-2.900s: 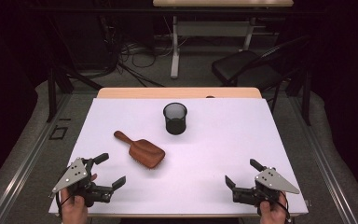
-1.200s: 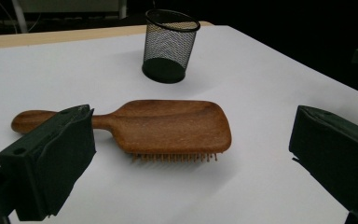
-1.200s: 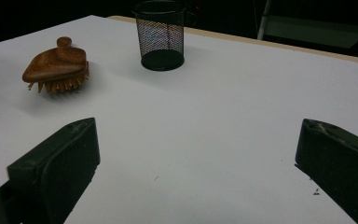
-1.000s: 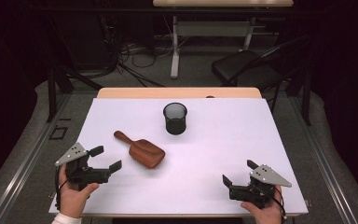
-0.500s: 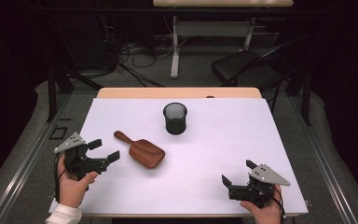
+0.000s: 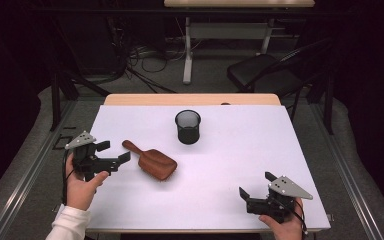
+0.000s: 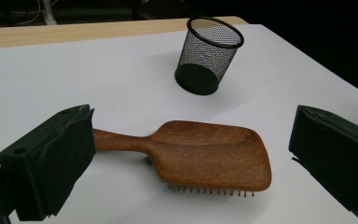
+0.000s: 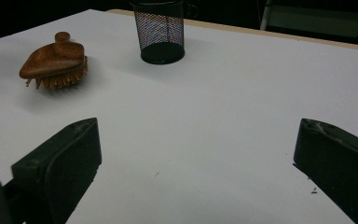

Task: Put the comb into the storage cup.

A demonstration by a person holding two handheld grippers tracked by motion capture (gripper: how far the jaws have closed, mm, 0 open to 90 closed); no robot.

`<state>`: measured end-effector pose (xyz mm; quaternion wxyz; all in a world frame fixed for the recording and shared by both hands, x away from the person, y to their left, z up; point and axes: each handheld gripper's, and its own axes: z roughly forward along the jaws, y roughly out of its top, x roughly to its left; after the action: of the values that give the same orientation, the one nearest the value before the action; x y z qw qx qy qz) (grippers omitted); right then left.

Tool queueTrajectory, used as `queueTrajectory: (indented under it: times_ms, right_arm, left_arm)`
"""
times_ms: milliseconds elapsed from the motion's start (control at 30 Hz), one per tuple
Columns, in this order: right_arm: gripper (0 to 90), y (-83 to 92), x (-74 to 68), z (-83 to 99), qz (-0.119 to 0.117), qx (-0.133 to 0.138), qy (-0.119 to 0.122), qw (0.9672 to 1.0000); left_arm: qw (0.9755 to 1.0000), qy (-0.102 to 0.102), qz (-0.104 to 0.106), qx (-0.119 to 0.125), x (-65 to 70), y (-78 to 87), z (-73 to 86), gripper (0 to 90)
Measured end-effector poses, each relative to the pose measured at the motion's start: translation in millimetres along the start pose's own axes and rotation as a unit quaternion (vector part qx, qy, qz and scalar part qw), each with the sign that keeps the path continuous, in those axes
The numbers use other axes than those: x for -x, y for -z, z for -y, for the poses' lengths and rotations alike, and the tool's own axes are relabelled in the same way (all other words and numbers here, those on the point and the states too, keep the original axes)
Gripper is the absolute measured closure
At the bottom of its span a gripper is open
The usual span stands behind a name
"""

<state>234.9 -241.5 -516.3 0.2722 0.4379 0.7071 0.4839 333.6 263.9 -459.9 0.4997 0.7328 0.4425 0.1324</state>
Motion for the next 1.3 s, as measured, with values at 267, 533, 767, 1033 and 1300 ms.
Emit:
queueTrajectory:
  times_ms: [267, 533, 767, 1033, 1300]
  right_arm:
    - [1.1, -0.2, 0.9, 0.1, 0.001, 0.002, 0.0, 1.0]
    - [1.5, -0.6, 1.4, 0.7, 0.002, 0.001, -0.005, 1.0]
    - [2.6, -0.3, 3.0, 1.1, 0.004, 0.0, -0.006, 1.0]
    - [3.1, -0.4, 4.3, 1.4, 0.005, -0.003, -0.005, 1.0]
    - [3.6, -0.5, 4.7, 1.7, 0.005, -0.005, -0.008, 0.9999]
  left_arm:
    - [0.9999, 0.01, -0.007, -0.004, -5.5, -2.0, -5.9, 0.5]
    - [0.9995, 0.012, -0.021, -0.018, -12.5, -7.4, -16.0, 0.9]
    - [0.9983, 0.025, -0.042, -0.031, -19.4, -14.4, -25.0, 3.7]
    - [0.9971, 0.028, -0.055, -0.044, -26.3, -21.8, -29.8, 3.7]
    - [0.9959, 0.037, -0.064, -0.052, -33.5, -29.6, -31.8, 4.7]
